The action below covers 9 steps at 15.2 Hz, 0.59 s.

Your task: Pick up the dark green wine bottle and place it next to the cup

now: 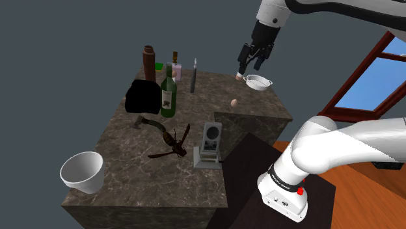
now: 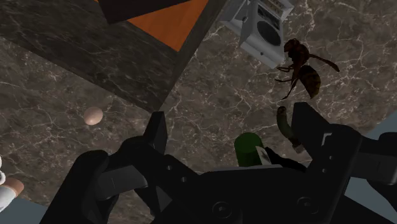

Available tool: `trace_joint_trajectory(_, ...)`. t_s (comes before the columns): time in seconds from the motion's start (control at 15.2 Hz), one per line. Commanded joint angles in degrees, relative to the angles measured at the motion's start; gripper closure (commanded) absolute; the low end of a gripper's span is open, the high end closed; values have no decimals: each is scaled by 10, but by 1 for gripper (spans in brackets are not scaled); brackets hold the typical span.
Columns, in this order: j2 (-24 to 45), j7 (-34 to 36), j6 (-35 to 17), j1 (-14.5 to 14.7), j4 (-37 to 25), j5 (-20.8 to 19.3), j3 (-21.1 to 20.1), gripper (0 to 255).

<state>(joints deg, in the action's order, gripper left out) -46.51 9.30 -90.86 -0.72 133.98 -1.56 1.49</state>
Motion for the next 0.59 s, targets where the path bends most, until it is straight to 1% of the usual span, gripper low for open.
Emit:
trace_joint_trajectory(0.0, 0, 0, 0, 0, 0, 0, 0, 0)
trace_joint_trajectory(0.53, 156, 0, -122, 9, -51, -3, -10, 0)
